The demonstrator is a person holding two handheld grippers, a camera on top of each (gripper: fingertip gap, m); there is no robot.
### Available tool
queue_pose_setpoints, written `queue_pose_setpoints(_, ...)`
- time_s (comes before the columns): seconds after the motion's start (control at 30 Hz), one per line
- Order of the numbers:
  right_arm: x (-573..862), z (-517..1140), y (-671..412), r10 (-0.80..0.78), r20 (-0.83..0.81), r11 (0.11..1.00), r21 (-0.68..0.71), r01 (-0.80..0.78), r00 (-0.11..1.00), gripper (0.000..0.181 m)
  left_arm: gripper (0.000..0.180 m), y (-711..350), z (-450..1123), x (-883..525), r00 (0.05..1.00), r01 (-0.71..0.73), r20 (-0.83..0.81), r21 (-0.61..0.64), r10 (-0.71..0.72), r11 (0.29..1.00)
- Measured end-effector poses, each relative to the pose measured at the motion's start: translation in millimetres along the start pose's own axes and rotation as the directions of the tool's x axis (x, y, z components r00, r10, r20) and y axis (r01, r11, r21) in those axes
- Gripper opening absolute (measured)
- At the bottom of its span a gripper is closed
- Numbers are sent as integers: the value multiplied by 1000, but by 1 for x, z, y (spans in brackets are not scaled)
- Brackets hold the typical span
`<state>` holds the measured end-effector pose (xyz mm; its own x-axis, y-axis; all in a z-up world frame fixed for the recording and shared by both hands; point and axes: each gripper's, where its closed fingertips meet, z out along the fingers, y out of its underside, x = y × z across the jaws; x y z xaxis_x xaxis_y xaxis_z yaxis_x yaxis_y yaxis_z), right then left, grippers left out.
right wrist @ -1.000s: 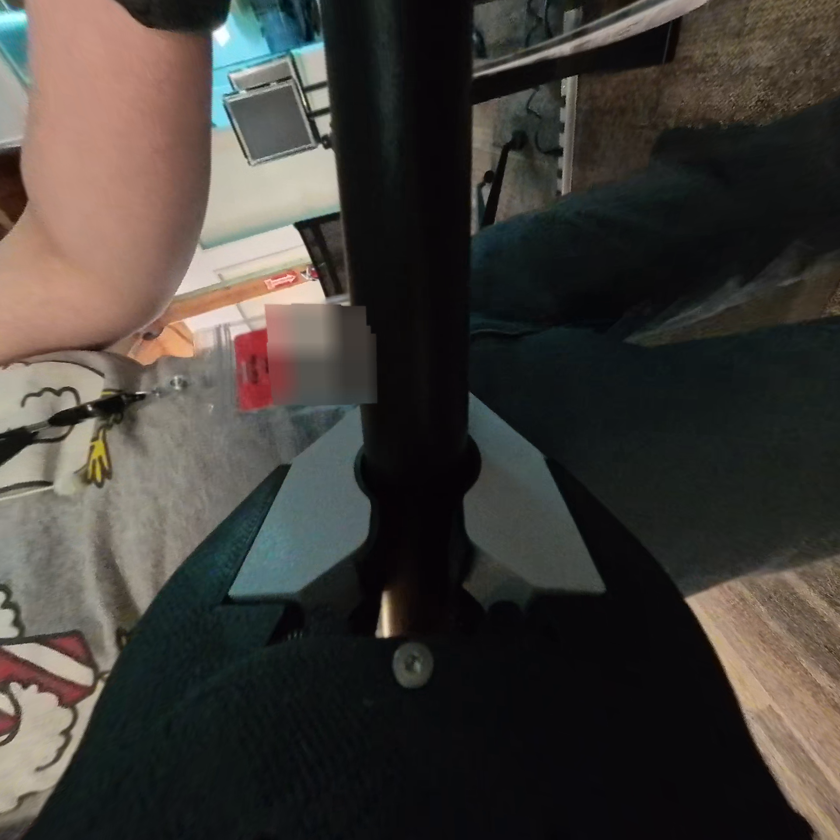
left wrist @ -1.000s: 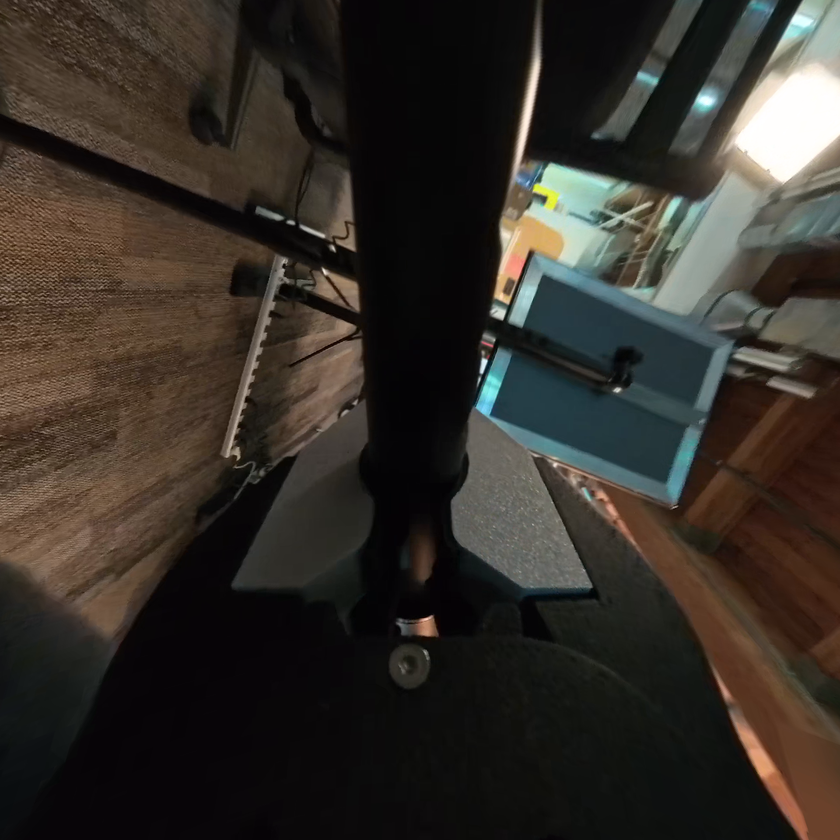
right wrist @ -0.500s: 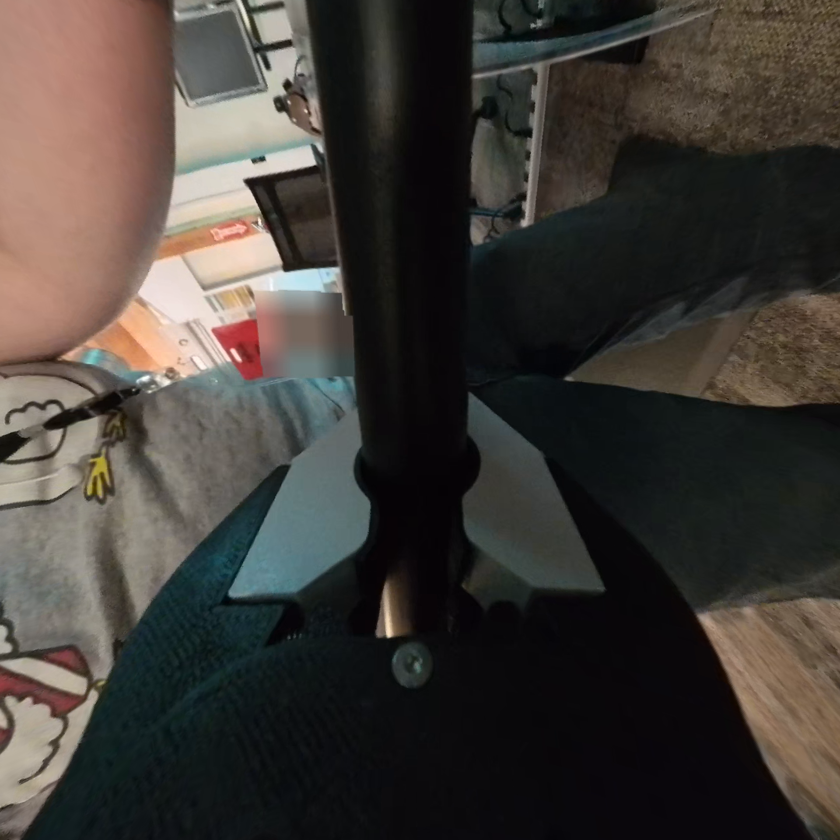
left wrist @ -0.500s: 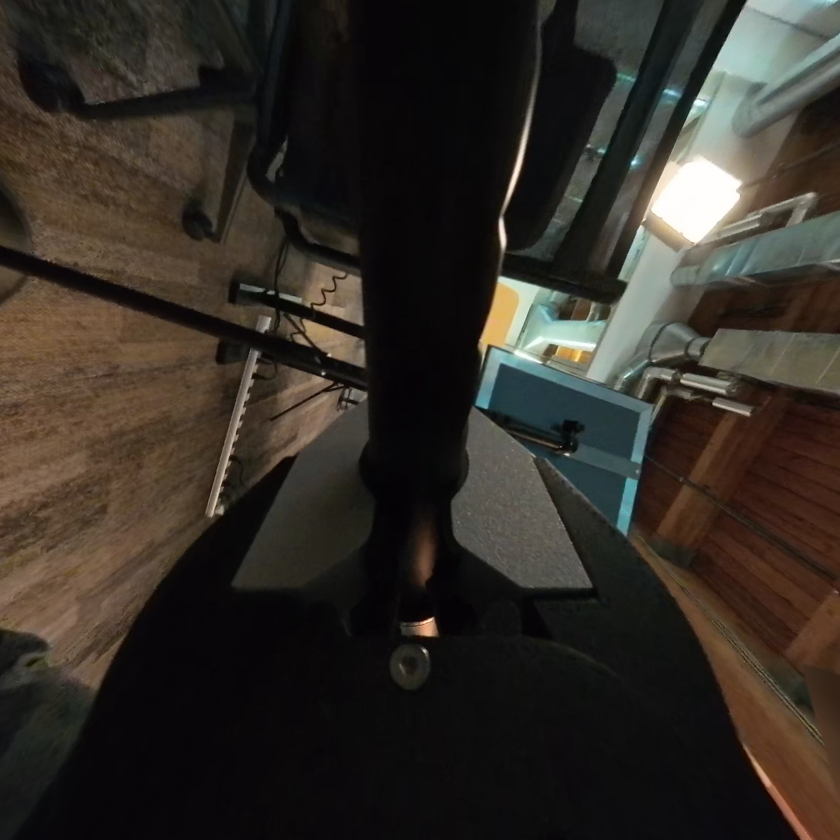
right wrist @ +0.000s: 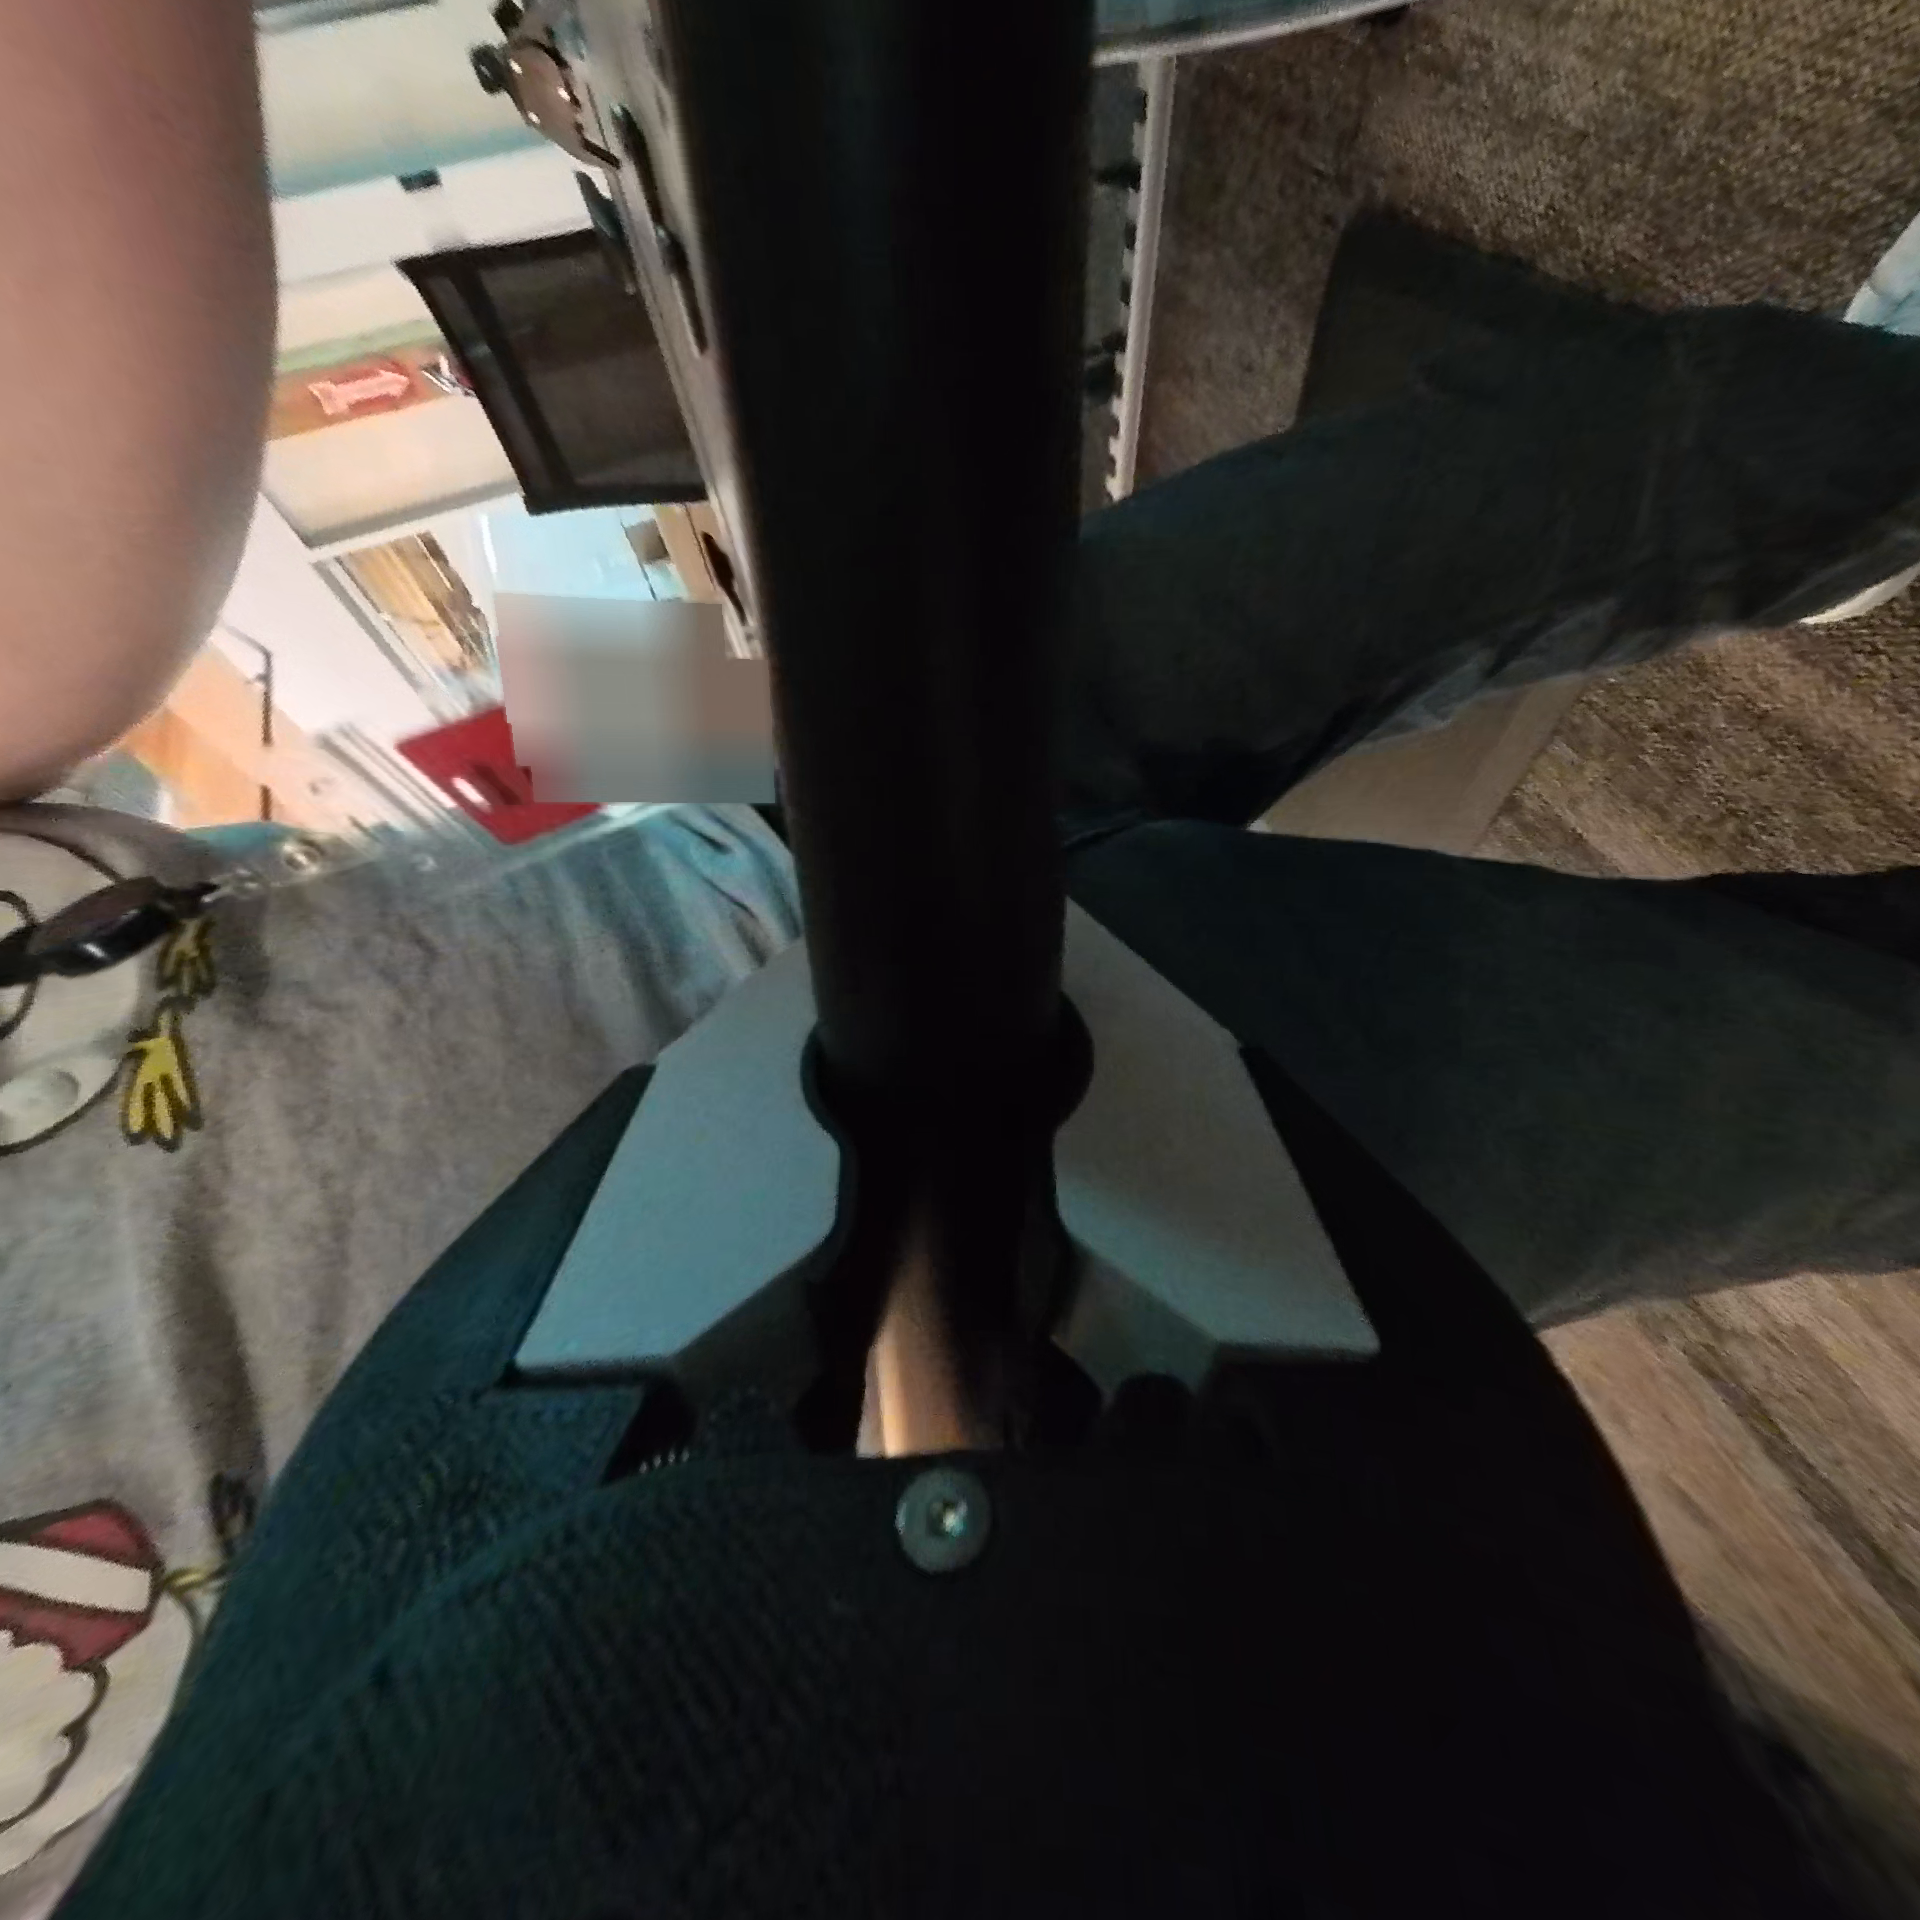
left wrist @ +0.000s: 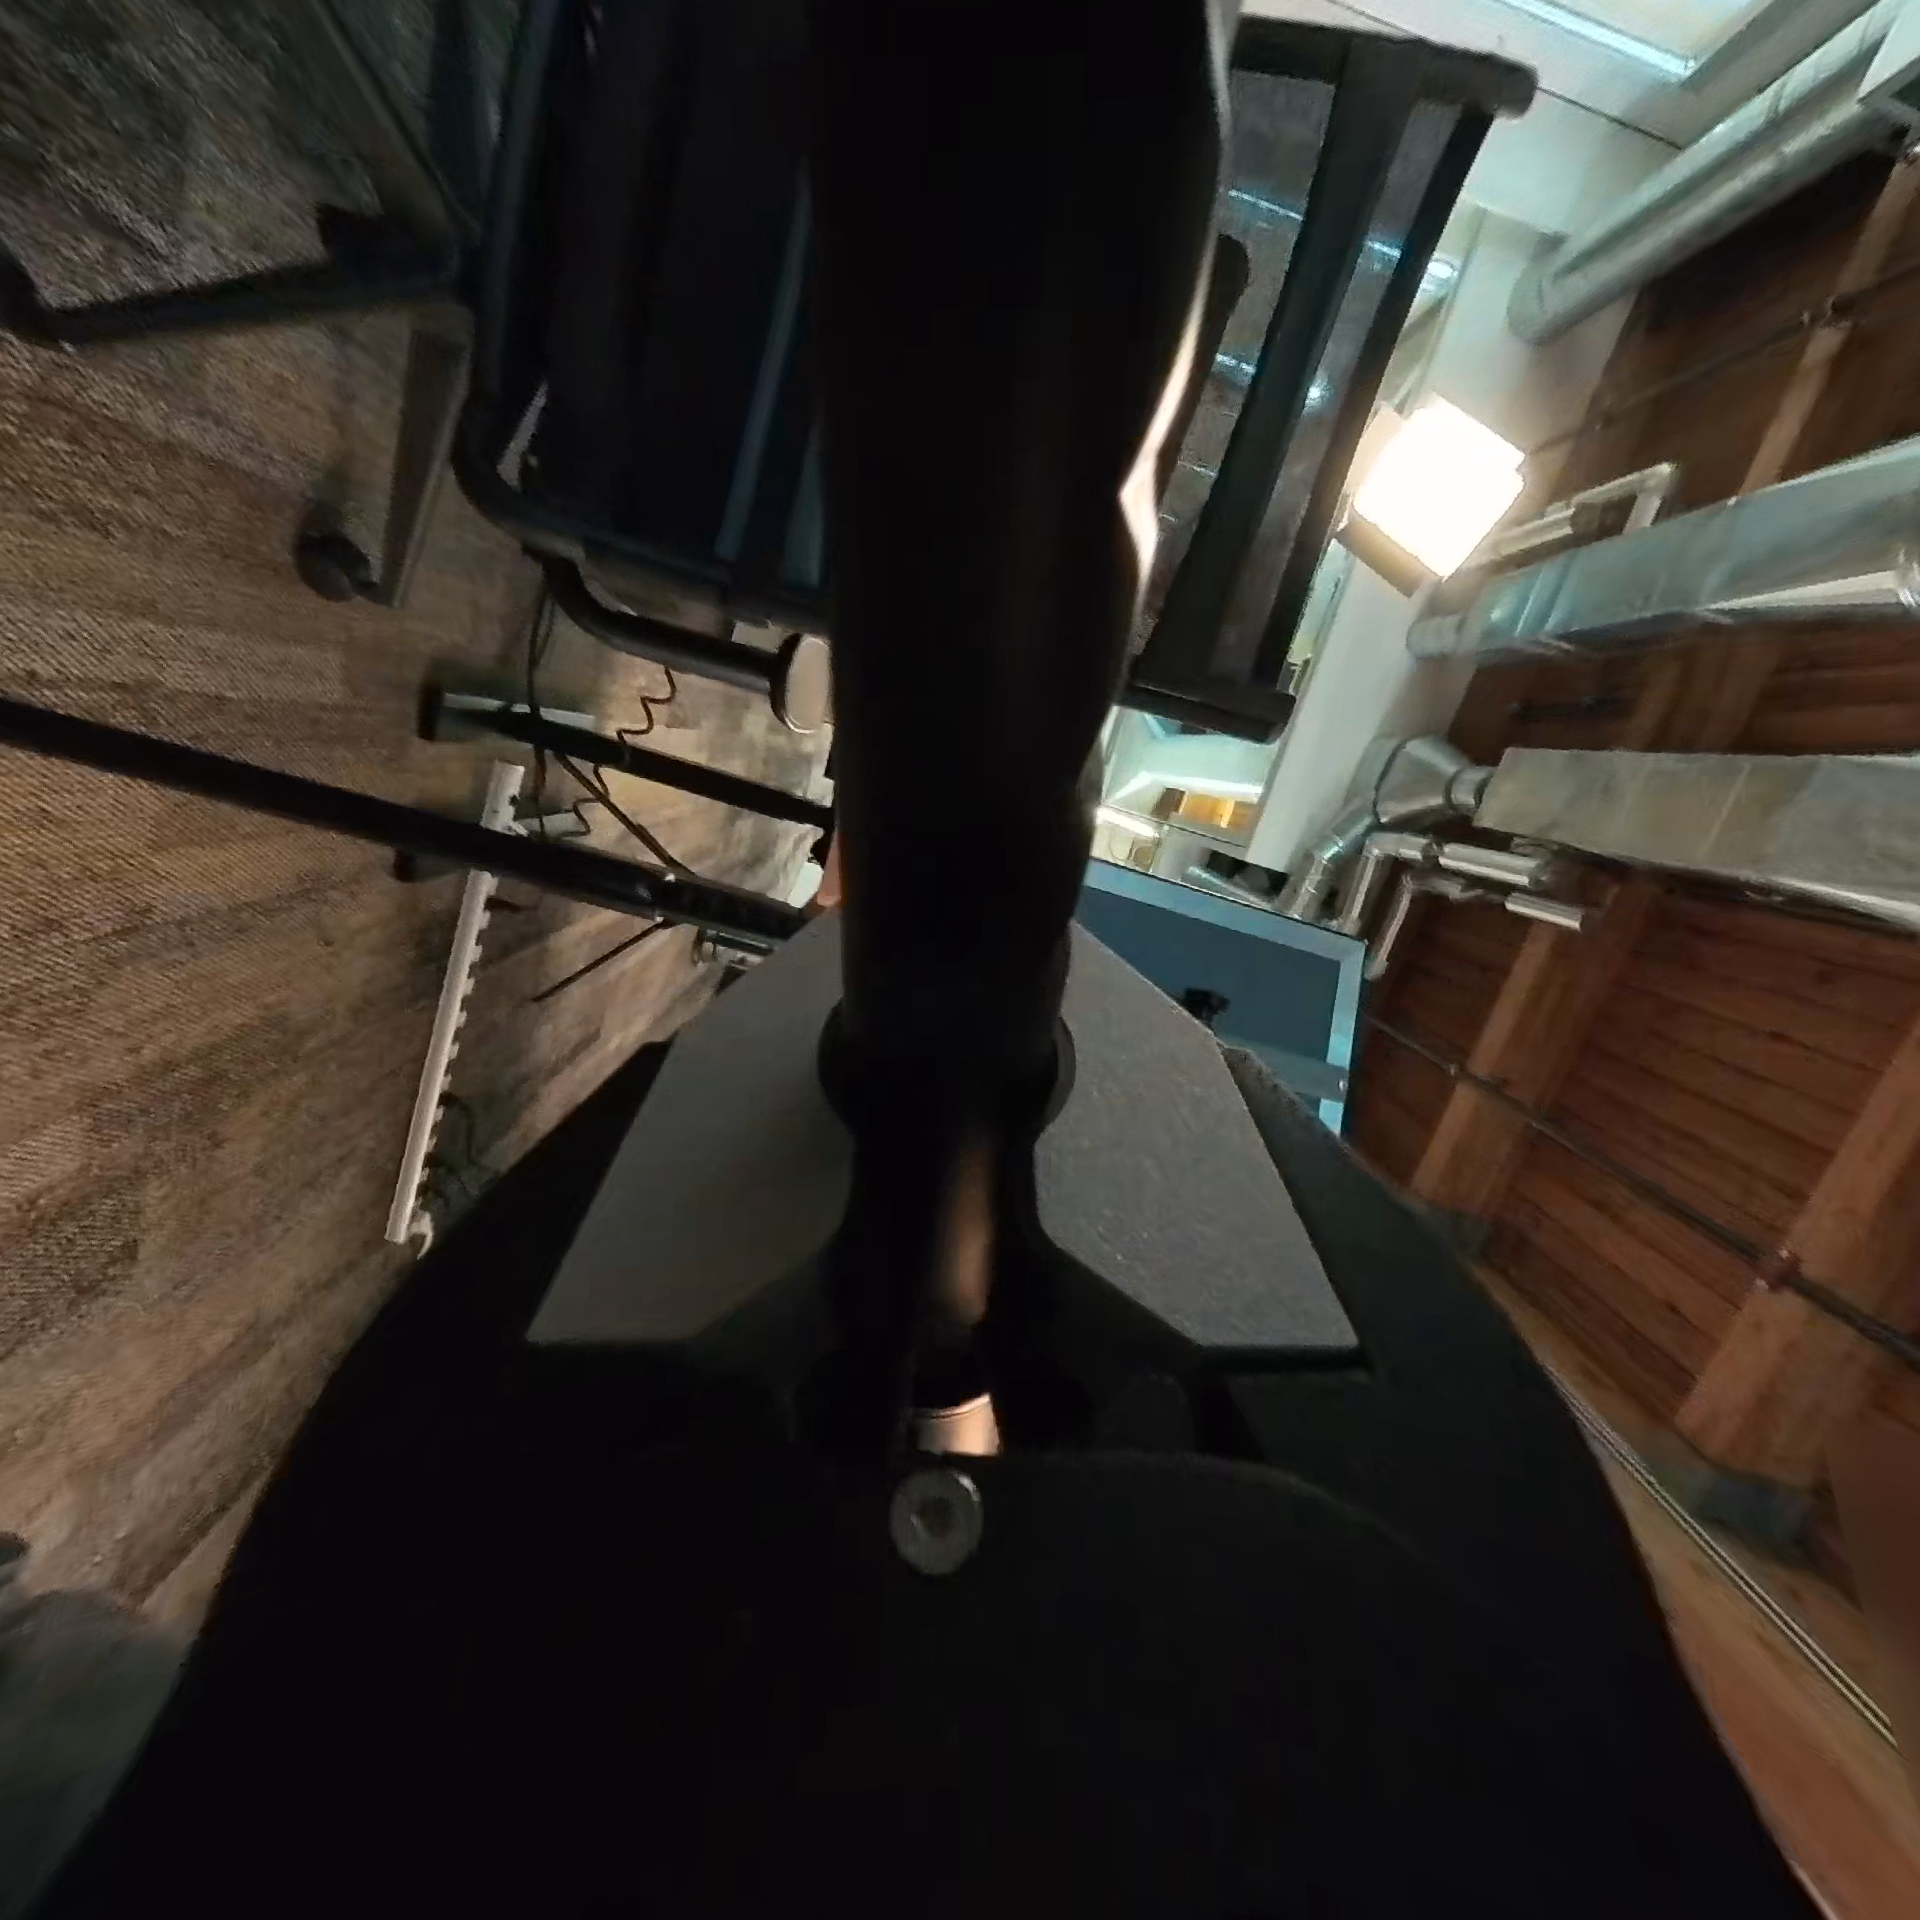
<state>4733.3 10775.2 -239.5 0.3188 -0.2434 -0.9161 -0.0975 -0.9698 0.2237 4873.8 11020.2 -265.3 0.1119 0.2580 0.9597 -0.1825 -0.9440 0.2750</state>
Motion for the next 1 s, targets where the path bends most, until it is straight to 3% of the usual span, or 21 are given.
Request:
queue_pose_setpoints(0.13, 9, 1, 1, -13, -49, 999, -33, 11, 999, 25, 21, 3, -4, -1, 1000, -7, -18, -46, 6, 999)
queue_pose_setpoints(0.6, -2, -12, 5, 2, -65, 999, -36, -4, 998, 25, 20, 3, -4, 9, 998, 18, -59, -4, -18, 1000)
queue_pose_setpoints(0.77, -10, -13, 17, 45, 8, 998, -37, -45, 999, 25, 18, 11, 3, 3, 997, 42, -60, 37, -39, 998)
queue_pose_setpoints(0.87, -16, -12, 34, 74, 83, 995, -74, -68, 994, 25, 16, 19, 8, 0, 987, 84, -144, 97, -69, 992)
queue_pose_setpoints(1.0, -11, -17, 42, 62, 59, 995, -86, -57, 996, 25, 20, 21, 11, 7, 960, 136, -265, 158, -91, 978)
